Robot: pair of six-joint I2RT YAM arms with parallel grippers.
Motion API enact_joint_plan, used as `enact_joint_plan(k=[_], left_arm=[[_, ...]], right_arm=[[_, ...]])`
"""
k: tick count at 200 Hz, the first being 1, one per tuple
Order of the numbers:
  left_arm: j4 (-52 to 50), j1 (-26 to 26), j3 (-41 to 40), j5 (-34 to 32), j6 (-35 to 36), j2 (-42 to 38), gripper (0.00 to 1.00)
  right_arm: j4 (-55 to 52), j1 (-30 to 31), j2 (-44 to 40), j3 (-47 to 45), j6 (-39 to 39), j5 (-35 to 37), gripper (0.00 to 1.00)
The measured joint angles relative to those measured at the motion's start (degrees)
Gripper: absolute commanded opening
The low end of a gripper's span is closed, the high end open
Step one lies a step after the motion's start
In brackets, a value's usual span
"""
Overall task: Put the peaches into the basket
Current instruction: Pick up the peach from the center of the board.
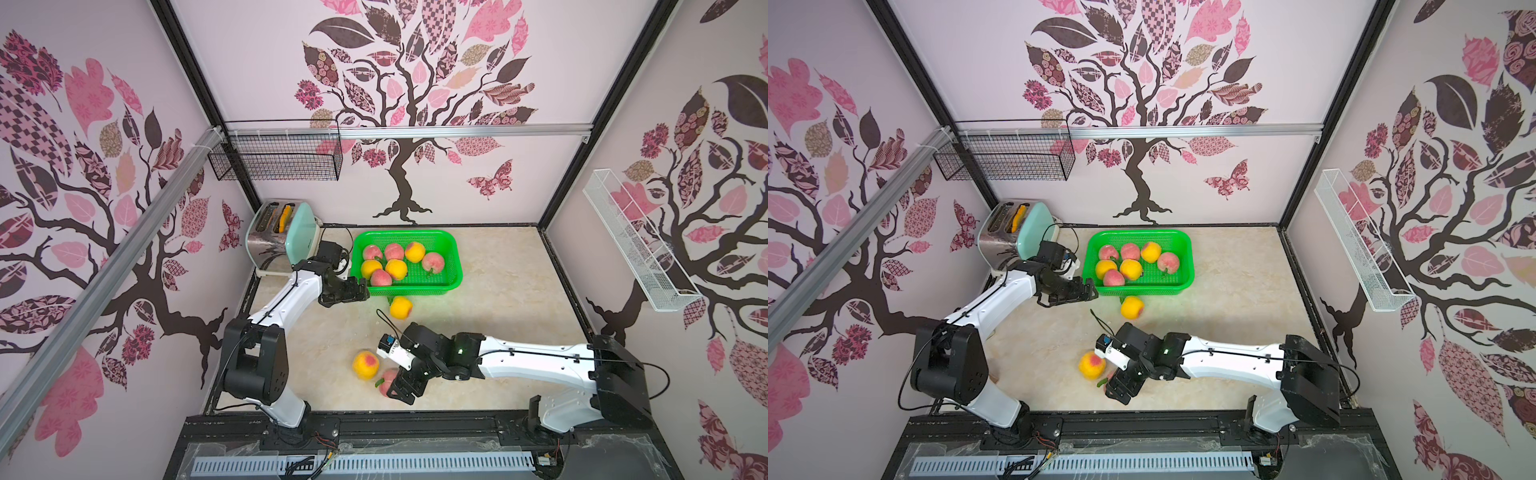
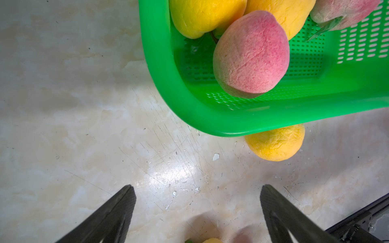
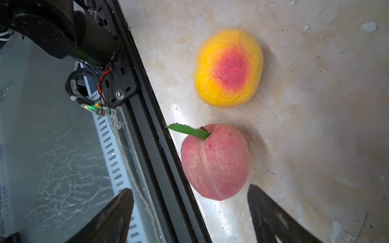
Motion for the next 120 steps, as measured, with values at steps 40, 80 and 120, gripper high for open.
enact_joint_plan(k=[40, 80, 120], left_arm=[[0.0, 0.0, -0.3, 0.0, 0.0, 0.0, 0.97], [0.0, 0.0, -0.3, -0.1, 0.0, 0.0, 0.97], [0.0, 0.0, -0.3, -0.2, 0.0, 0.0, 0.97]], right_arm=[[0.0, 0.8, 2.8, 0.0, -0.8, 2.4, 0.88], [-0.1, 2.0, 5.2, 1.6, -1.6, 5.5, 0.89], [-0.3, 2.6, 7.7, 3.6, -2.5, 7.4, 0.89]])
